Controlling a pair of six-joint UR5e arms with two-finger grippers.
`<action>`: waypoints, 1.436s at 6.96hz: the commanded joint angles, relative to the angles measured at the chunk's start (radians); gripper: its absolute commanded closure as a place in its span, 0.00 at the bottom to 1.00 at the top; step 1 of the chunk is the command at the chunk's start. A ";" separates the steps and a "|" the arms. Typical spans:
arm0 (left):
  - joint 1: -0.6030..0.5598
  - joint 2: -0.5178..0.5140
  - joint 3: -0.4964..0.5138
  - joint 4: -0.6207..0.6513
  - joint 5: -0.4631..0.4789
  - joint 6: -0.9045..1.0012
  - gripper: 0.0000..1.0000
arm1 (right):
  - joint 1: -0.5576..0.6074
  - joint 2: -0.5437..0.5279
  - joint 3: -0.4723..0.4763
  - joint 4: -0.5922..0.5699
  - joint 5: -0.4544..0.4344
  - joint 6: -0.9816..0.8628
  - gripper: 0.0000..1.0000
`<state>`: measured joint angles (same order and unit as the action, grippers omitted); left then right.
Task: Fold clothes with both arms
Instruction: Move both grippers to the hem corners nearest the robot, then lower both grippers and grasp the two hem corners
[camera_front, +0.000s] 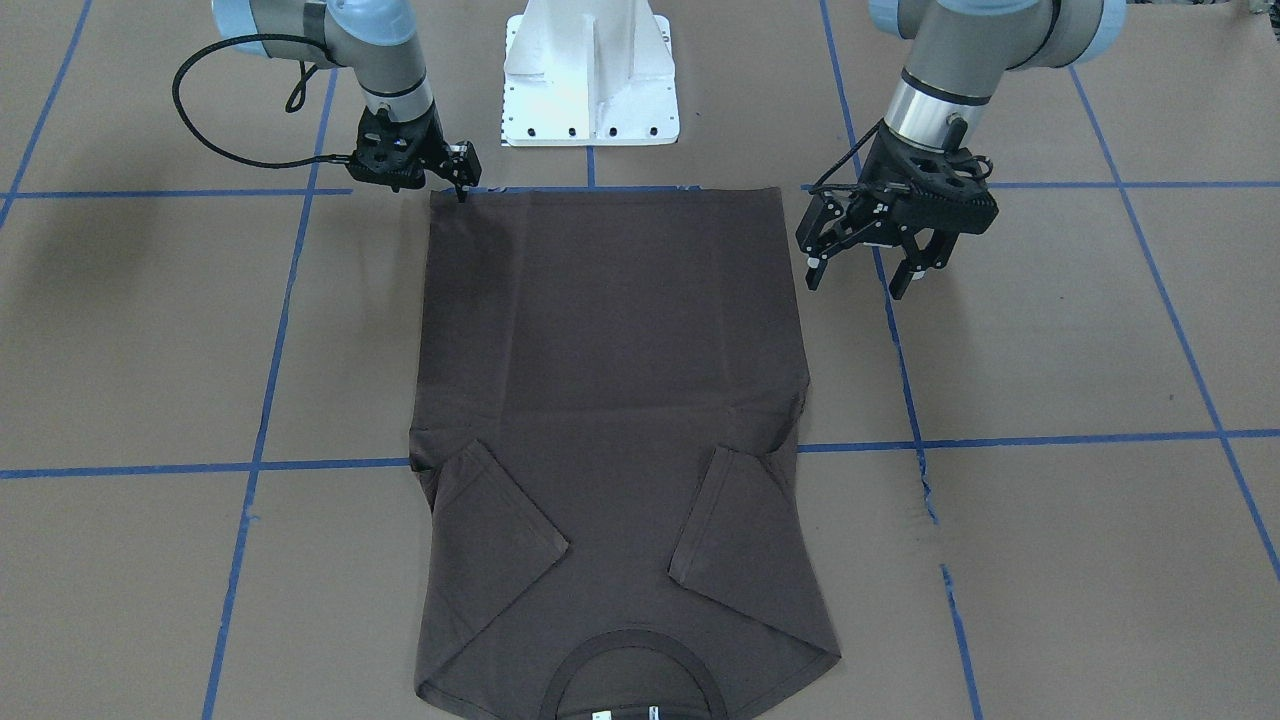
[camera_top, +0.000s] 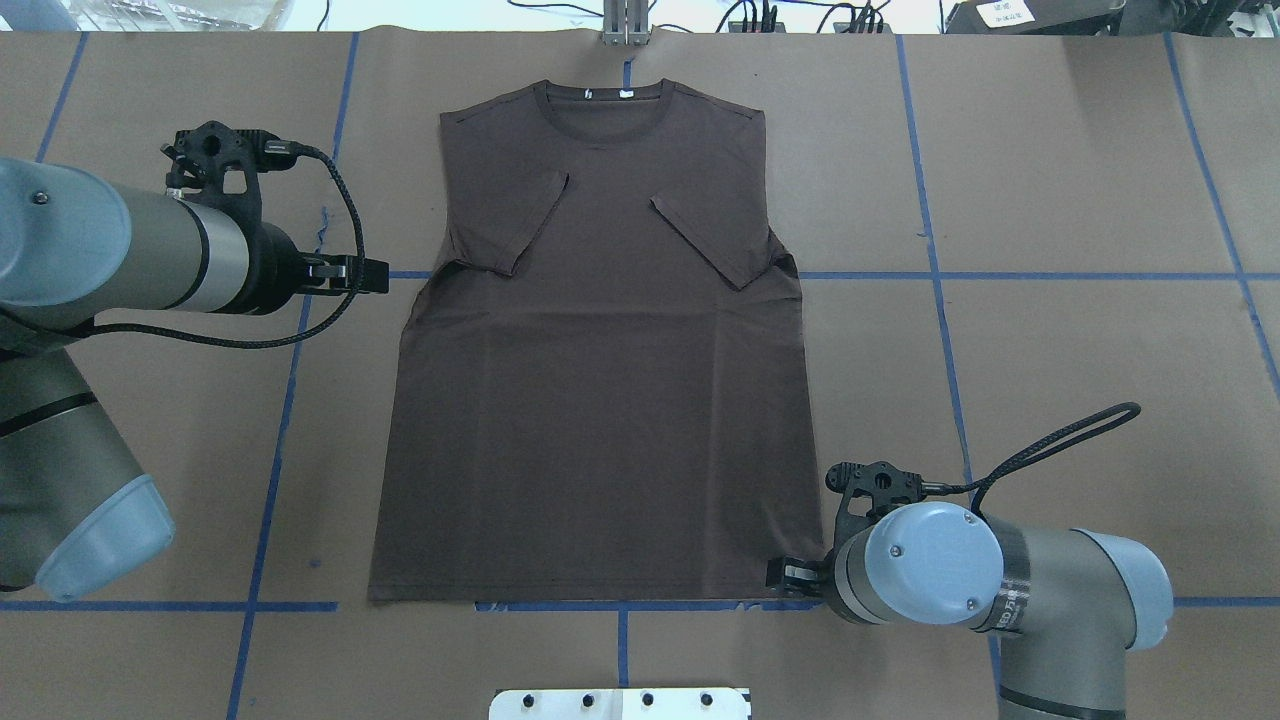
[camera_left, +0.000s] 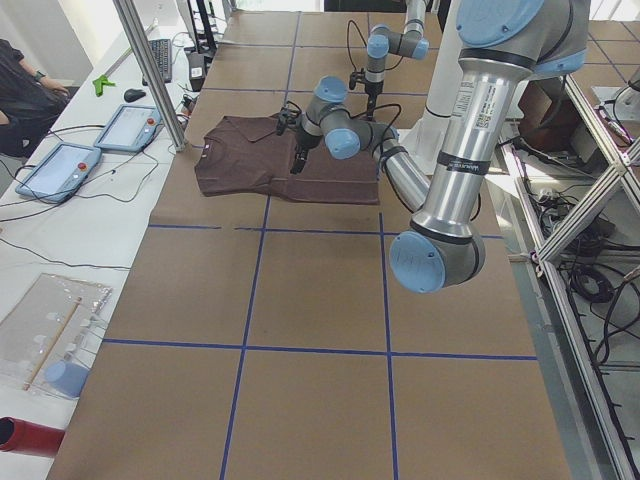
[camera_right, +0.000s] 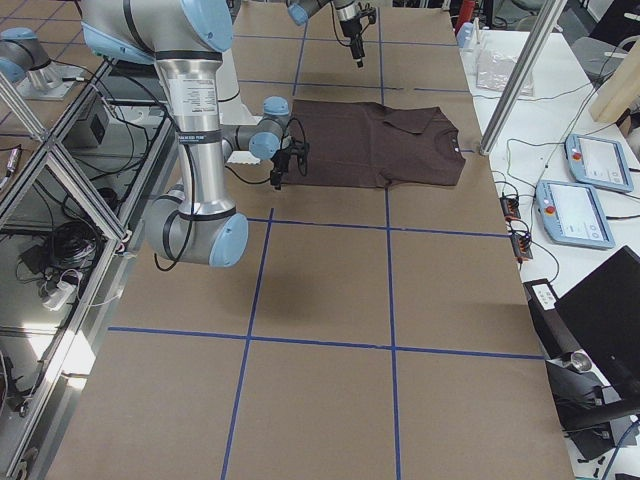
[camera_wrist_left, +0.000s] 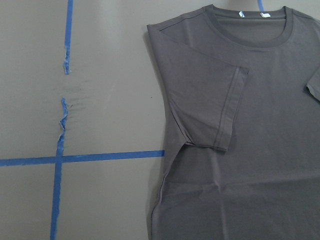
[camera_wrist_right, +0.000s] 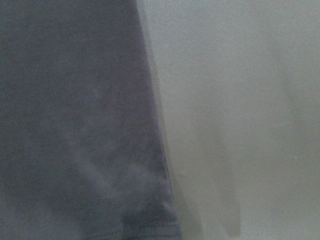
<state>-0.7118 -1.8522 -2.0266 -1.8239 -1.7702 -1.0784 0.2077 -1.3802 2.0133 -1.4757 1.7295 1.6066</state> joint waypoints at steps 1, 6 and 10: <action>0.000 -0.001 0.003 0.000 0.000 0.000 0.00 | -0.004 0.009 0.001 0.000 0.002 0.001 0.17; 0.000 -0.007 0.006 0.000 0.000 0.003 0.00 | -0.001 0.006 -0.002 0.000 0.007 -0.011 0.48; 0.000 -0.009 0.008 0.000 0.003 0.009 0.00 | 0.002 0.004 -0.002 0.000 0.008 -0.013 0.91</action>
<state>-0.7118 -1.8602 -2.0188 -1.8239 -1.7683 -1.0727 0.2095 -1.3757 2.0100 -1.4757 1.7379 1.5950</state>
